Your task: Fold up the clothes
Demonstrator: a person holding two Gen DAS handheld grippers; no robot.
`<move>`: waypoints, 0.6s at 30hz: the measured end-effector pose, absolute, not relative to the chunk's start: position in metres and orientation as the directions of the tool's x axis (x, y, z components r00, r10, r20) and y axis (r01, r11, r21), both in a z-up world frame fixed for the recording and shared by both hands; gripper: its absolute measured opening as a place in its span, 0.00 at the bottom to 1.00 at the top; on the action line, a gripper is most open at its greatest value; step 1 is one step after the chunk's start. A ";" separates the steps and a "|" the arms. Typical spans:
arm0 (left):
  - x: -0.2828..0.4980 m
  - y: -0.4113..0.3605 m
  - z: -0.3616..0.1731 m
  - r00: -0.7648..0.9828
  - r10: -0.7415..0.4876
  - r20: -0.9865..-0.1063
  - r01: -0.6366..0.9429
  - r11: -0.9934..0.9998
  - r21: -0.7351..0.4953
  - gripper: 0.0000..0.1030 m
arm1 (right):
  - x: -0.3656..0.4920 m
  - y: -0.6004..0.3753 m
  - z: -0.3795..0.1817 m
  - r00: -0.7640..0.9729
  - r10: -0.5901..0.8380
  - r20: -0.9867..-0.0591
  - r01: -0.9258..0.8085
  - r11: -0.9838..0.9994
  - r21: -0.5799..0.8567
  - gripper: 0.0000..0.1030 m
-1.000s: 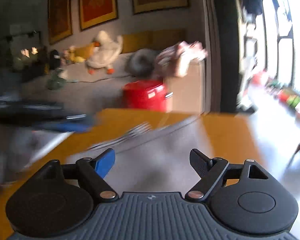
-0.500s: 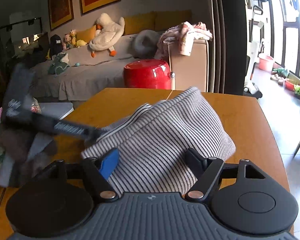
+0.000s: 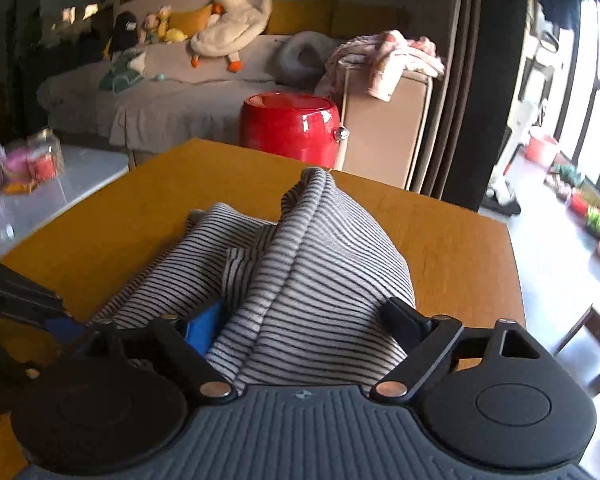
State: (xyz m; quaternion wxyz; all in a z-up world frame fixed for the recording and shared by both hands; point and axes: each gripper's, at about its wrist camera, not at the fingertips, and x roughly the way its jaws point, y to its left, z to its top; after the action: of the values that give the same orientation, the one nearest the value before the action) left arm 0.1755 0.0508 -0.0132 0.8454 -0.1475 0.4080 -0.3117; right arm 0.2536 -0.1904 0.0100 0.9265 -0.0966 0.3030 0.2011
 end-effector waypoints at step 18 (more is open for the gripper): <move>0.211 0.076 -0.010 0.556 -0.588 -0.588 0.348 0.807 -0.478 0.55 | 0.253 -0.184 0.006 0.754 0.295 -0.586 -0.433 0.895 -0.105 0.89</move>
State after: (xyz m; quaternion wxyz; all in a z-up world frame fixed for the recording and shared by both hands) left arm 0.2111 0.0762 -0.0104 0.8683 -0.1554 0.3866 -0.2693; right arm 0.2531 -0.1841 0.0062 0.9291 -0.1180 0.2907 0.1959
